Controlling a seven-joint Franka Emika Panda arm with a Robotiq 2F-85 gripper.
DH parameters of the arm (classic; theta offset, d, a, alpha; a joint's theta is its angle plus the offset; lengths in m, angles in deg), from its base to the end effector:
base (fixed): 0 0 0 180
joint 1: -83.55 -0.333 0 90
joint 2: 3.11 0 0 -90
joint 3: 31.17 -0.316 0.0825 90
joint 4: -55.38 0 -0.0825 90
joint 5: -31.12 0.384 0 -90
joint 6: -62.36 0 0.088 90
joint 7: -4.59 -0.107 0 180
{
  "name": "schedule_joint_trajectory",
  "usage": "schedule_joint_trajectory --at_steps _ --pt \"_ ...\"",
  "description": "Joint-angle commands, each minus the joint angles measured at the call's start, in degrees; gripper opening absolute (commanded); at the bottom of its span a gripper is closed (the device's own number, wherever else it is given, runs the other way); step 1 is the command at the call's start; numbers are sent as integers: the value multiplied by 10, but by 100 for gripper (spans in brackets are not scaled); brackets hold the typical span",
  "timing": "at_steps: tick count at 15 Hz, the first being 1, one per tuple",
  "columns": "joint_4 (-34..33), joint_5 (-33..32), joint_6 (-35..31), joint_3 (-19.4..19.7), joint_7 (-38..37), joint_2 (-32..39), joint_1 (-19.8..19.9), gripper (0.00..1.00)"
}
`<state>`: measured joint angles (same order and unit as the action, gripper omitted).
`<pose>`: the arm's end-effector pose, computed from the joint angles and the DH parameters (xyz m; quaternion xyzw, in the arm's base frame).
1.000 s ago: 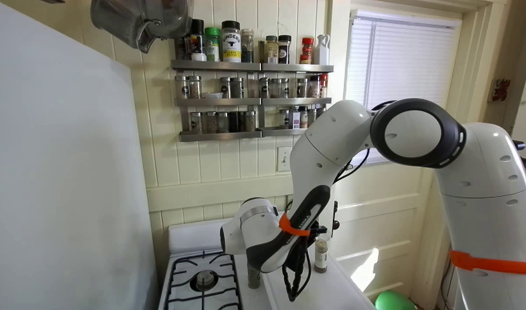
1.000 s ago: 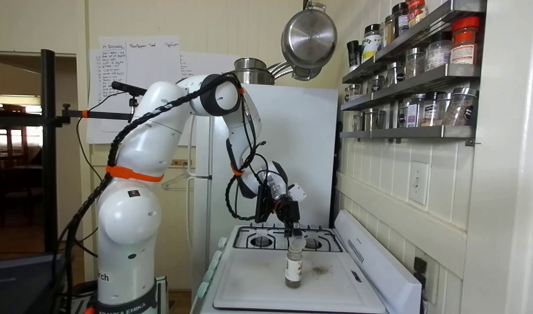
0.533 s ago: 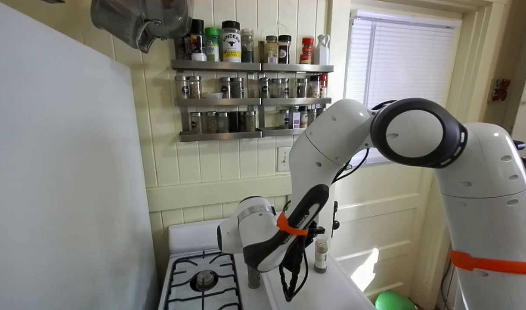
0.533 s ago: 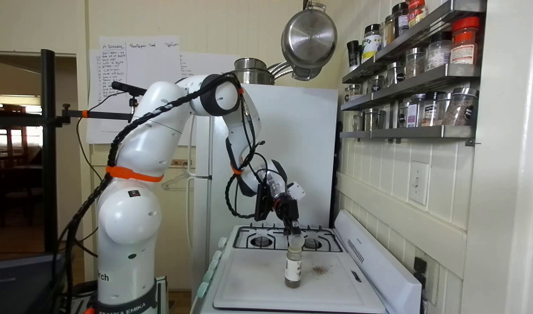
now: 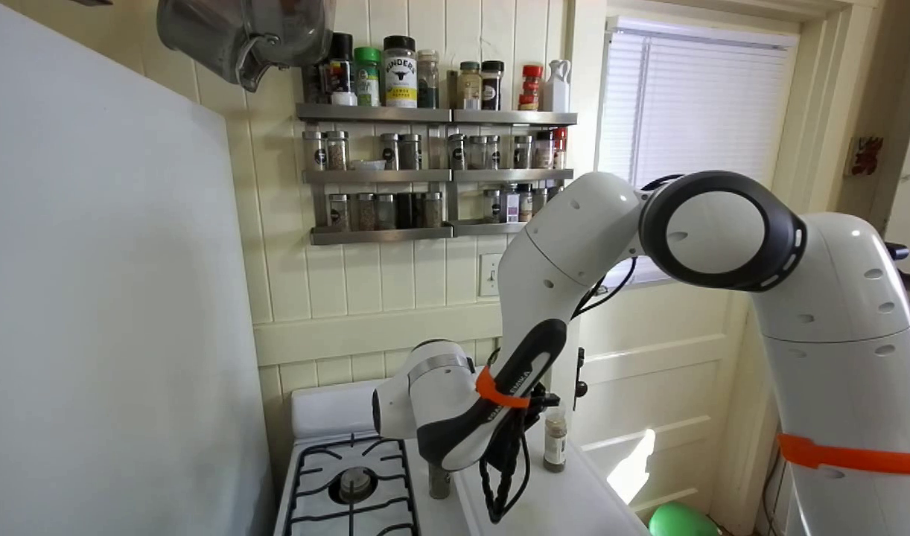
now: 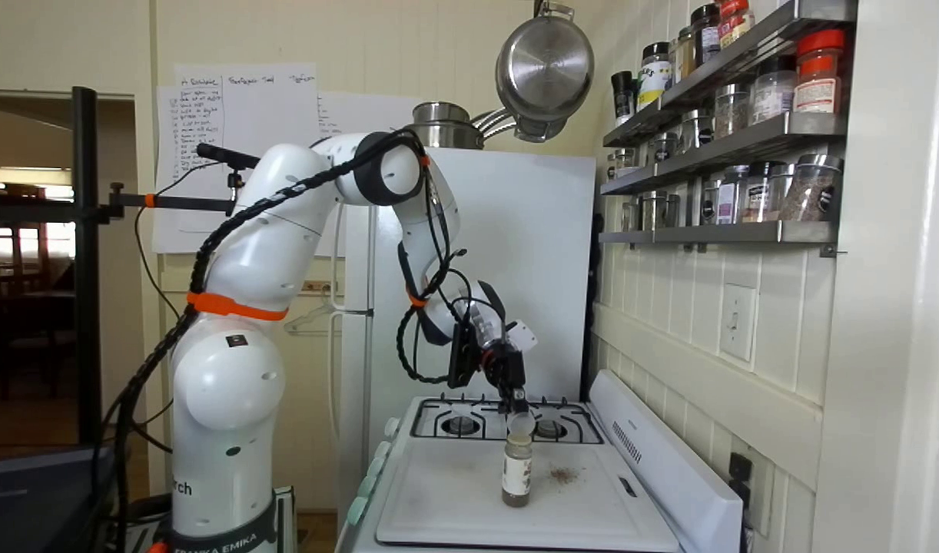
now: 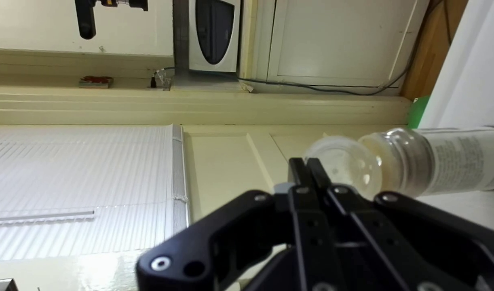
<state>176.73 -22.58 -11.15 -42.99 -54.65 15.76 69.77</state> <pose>0.4644 0.1073 0.2695 0.7699 -0.0848 -0.0854 0.6267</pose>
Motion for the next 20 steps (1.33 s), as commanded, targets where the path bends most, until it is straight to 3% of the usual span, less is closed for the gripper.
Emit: schedule_joint_trajectory --at_steps 1,17,20 --pt "-10 12 -5 1 6 11 -4 1" --pt "-24 11 -1 0 25 23 -12 1" --pt "-23 12 0 -1 25 22 -12 9"
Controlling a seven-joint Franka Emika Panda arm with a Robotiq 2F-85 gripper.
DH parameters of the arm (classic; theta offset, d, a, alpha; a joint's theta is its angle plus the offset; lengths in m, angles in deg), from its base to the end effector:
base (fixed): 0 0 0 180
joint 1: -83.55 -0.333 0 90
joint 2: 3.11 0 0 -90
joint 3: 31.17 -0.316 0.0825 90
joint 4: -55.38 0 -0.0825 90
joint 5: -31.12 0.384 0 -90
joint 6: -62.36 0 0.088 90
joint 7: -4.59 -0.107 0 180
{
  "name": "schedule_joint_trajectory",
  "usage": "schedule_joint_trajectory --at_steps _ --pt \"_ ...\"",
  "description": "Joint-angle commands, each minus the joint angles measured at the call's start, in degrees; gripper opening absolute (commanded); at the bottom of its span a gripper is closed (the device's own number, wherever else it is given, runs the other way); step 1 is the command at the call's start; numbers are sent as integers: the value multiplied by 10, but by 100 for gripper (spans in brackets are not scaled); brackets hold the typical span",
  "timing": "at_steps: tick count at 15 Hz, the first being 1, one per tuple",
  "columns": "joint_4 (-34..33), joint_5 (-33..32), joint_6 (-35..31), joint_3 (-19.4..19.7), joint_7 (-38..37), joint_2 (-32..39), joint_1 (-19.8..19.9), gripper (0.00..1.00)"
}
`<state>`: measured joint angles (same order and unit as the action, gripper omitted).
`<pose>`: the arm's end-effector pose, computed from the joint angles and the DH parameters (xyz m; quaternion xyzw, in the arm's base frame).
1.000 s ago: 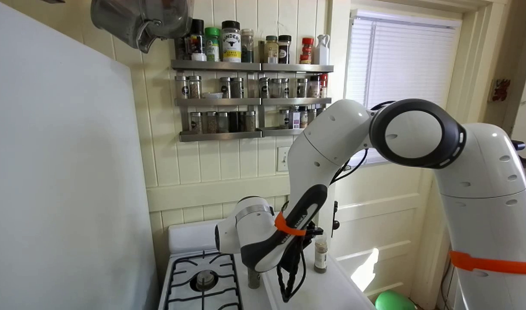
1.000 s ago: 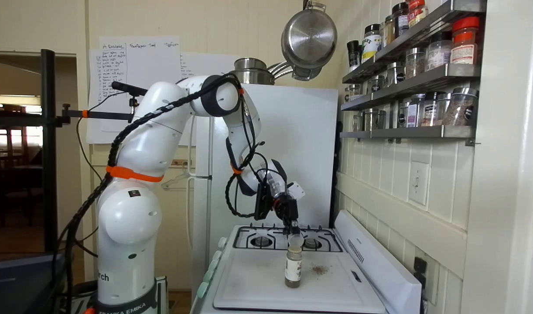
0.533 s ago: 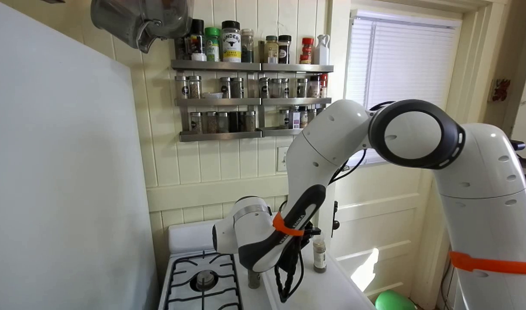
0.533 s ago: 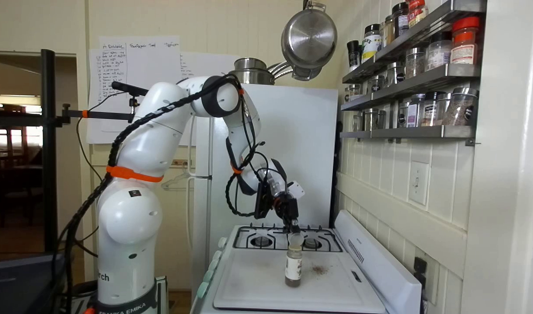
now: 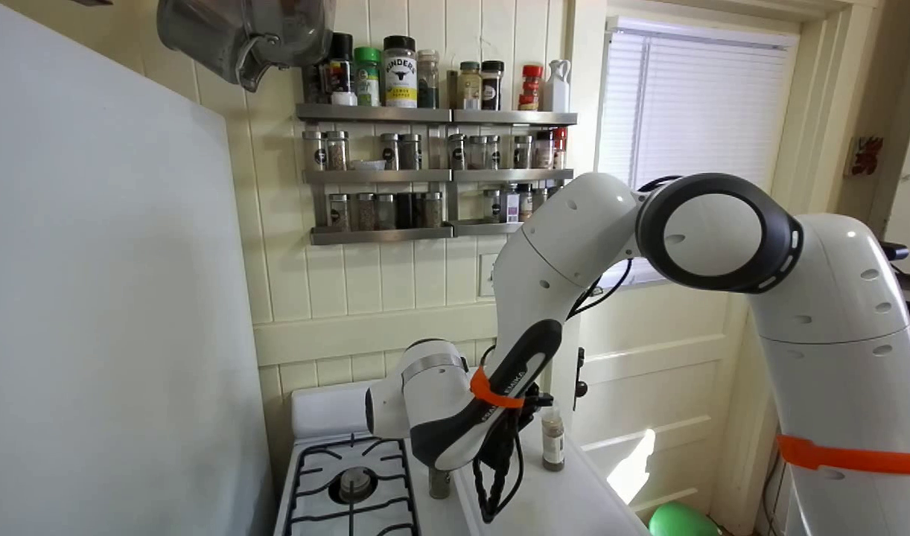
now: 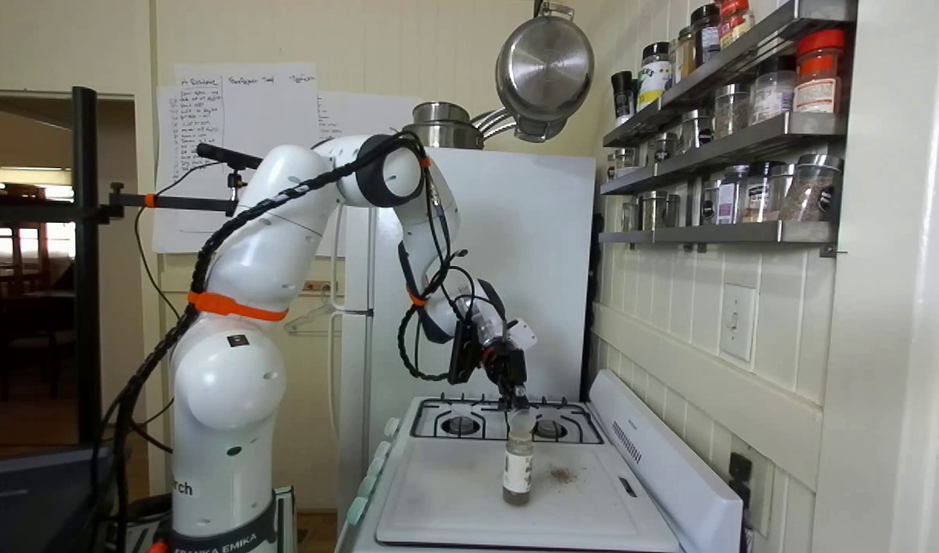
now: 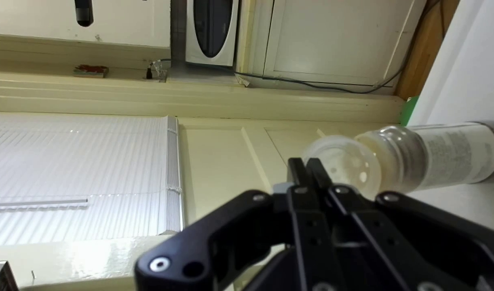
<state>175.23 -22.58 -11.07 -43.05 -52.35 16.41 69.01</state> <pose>0.4700 0.1169 0.2718 0.7748 -0.0682 -0.0898 0.6220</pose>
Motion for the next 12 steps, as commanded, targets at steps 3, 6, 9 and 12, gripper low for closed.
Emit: schedule_joint_trajectory --at_steps 3,6,9,12 --pt "-8 12 1 0 3 15 -5 0" --pt "-9 12 1 0 4 15 -5 1" --pt "-9 11 2 0 4 15 -5 1" --pt "-9 12 2 0 4 13 -5 1"
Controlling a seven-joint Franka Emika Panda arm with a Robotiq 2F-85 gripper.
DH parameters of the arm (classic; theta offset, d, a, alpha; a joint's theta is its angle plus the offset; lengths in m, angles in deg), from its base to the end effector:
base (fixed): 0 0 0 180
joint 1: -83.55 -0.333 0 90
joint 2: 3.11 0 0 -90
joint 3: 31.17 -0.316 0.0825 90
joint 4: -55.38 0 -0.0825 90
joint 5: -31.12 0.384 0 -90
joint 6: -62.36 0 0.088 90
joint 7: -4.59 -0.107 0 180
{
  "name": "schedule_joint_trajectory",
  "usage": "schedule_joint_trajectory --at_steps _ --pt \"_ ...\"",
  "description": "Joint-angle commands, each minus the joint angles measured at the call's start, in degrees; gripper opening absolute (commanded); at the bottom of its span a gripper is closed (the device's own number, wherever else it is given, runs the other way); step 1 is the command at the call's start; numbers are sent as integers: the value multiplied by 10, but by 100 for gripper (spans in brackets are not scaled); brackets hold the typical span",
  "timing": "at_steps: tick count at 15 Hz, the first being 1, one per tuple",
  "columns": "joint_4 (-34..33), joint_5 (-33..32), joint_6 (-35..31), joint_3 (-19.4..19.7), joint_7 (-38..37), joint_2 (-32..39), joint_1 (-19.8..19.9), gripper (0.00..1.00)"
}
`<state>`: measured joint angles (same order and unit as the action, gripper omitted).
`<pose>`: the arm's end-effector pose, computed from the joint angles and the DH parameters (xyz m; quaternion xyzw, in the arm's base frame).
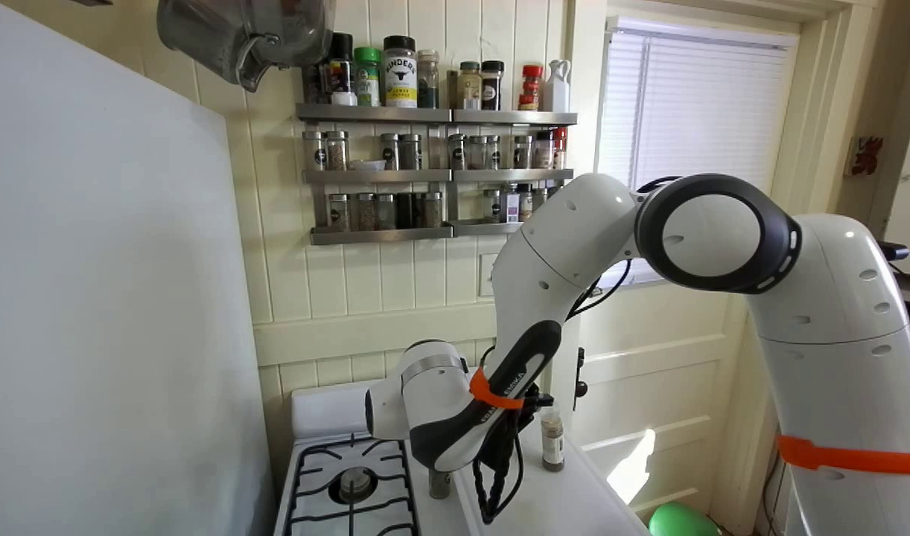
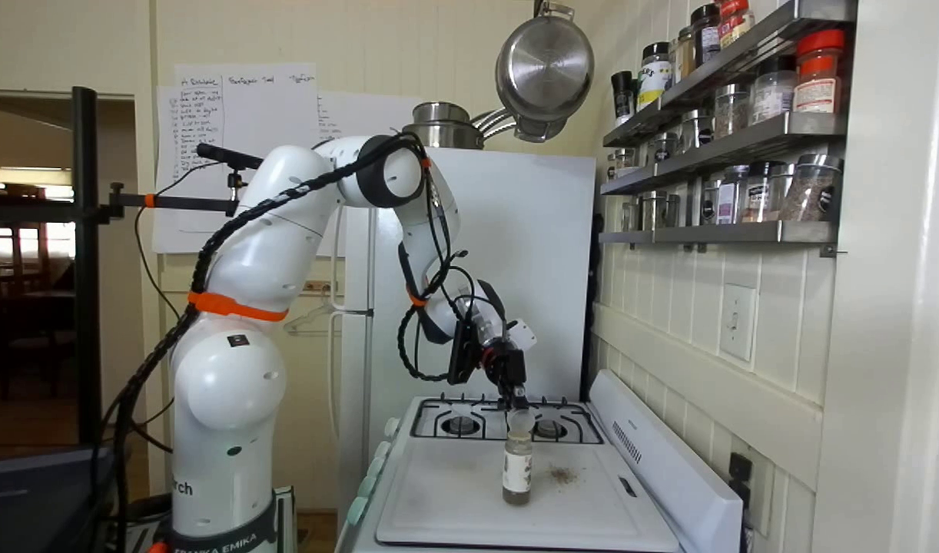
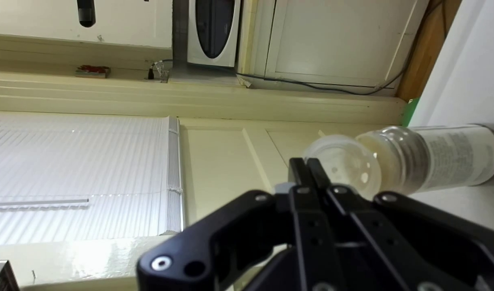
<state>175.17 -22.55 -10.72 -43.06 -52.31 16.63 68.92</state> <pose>0.4693 0.1173 0.2706 0.7730 -0.0673 -0.0923 0.6241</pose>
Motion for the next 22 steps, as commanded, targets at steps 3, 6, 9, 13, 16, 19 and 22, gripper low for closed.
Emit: schedule_joint_trajectory --at_steps 3,6,9,13,16,19,22 --pt "-10 11 -2 0 4 12 -4 35" --pt "-13 10 -1 0 6 17 -5 58" --pt "-17 8 0 0 8 23 -7 71" --pt "-25 7 -1 1 9 24 -8 75" --pt "-25 12 -6 0 8 14 -6 79" --pt "-21 25 -19 -4 4 -8 -4 100" --pt "-3 62 -57 -9 -3 -57 2 100"
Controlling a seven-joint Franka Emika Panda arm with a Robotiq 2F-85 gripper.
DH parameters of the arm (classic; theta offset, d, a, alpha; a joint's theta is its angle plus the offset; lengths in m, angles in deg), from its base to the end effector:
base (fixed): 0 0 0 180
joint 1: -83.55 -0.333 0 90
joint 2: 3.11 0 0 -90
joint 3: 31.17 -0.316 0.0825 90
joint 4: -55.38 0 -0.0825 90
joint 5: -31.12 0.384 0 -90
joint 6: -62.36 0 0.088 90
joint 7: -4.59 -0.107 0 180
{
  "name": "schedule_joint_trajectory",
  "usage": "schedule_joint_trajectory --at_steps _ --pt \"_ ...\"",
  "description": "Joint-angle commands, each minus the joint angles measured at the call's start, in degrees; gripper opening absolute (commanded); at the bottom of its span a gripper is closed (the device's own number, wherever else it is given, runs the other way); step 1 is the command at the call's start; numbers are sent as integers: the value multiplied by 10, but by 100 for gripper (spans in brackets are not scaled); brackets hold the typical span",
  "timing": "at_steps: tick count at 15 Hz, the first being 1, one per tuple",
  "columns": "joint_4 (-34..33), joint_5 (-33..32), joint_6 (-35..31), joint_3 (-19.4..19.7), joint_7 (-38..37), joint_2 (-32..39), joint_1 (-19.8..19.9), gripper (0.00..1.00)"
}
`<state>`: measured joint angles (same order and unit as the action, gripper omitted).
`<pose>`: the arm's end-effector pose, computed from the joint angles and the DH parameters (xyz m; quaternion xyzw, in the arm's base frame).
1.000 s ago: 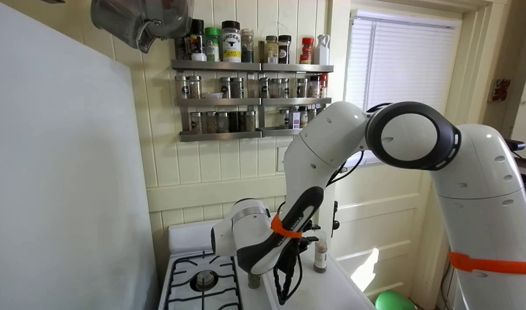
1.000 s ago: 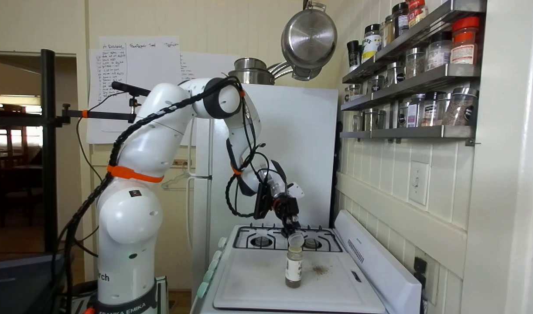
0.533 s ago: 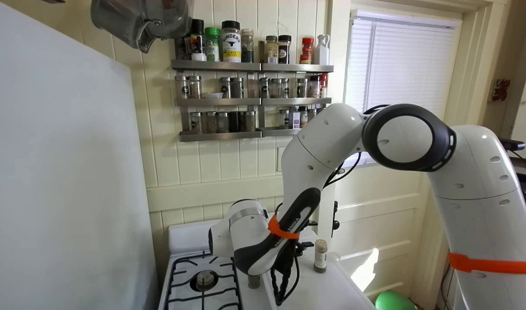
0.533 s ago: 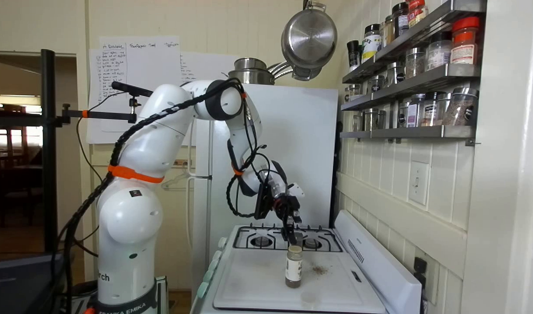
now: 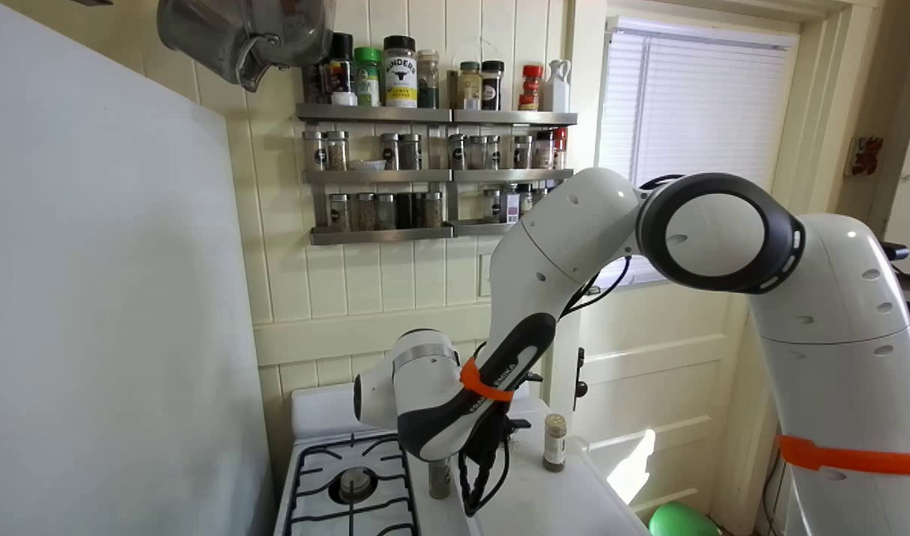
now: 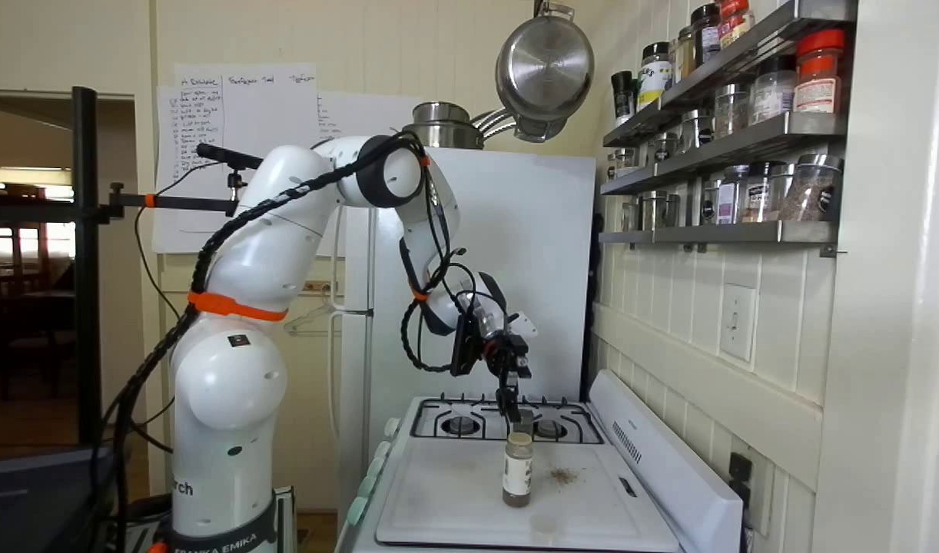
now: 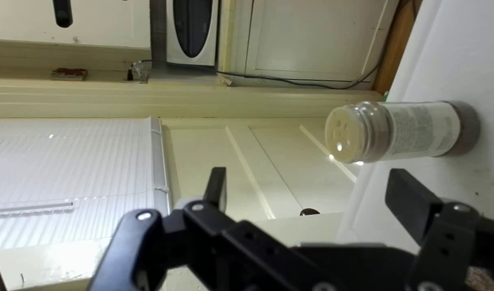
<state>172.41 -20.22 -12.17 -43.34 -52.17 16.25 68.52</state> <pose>0.4803 0.1329 0.2840 0.7955 -0.0802 -0.0814 0.5951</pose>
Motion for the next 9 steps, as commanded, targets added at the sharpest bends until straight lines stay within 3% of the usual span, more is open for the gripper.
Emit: schedule_joint_trajectory --at_steps 1,9 --pt "34 56 -59 -7 -10 -75 8 100" --pt "150 135 -198 14 -51 -270 32 100"
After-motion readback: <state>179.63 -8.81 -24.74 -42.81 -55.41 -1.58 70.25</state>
